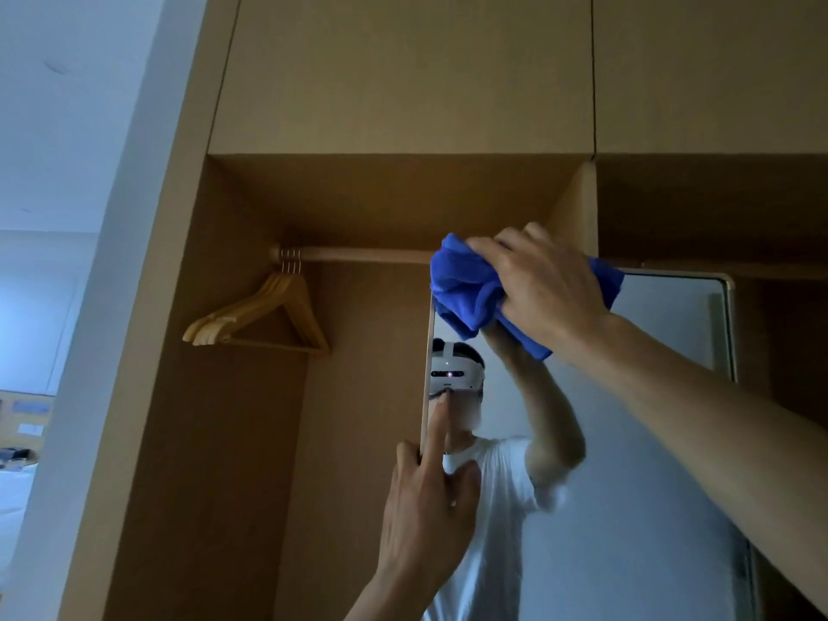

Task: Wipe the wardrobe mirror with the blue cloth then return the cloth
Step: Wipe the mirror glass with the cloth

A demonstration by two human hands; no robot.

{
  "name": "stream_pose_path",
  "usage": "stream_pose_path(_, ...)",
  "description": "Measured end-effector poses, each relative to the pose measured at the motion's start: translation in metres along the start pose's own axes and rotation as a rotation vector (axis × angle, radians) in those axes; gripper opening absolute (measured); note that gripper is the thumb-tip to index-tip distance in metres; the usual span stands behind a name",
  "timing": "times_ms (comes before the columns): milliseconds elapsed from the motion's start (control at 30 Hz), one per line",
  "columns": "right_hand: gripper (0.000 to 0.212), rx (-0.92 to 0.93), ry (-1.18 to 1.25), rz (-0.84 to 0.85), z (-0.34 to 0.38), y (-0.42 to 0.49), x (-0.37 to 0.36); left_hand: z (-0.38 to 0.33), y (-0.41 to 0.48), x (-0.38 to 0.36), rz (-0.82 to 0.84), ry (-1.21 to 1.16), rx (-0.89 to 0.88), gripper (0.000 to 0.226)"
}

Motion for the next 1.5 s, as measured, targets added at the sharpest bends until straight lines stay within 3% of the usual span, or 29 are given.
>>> stream_pose_path(233, 0.046, 0.127, 0.079, 0.098, -0.005, -0.037, 0.001, -0.002, -0.003, -0.001, 0.011, 0.038, 0.023, 0.087)
stream_pose_path(433, 0.05, 0.192, 0.049, 0.172, -0.019, -0.057, 0.007, -0.012, -0.003, -0.004, 0.032, 0.085, 0.06, 0.089)
stream_pose_path(767, 0.052, 0.001, -0.021, 0.044, -0.061, -0.008, 0.017, -0.025, -0.002, -0.006, 0.02, 0.195, 0.14, 0.094)
stream_pose_path(933, 0.056, 0.021, 0.019, 0.045, -0.064, -0.032, 0.01, -0.024, -0.003, -0.012, -0.022, 0.199, 0.14, 0.093)
stream_pose_path(1233, 0.044, 0.124, 0.001, 0.178, -0.07, -0.072, 0.009, -0.026, -0.002, -0.018, -0.022, 0.241, 0.228, 0.095)
stream_pose_path(1500, 0.054, 0.02, 0.0, 0.048, -0.099, -0.036, 0.02, -0.029, -0.003, -0.015, -0.009, 0.236, 0.243, 0.094)
Point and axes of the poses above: each hand's wrist, its own y-axis towards the middle knuckle, its own x-axis out of the back of the hand, z = x × y, the point moved 1 cm from there along y, towards the middle knuckle, and after that the axes turned 14 degrees about -x, right-handed, at the moved point
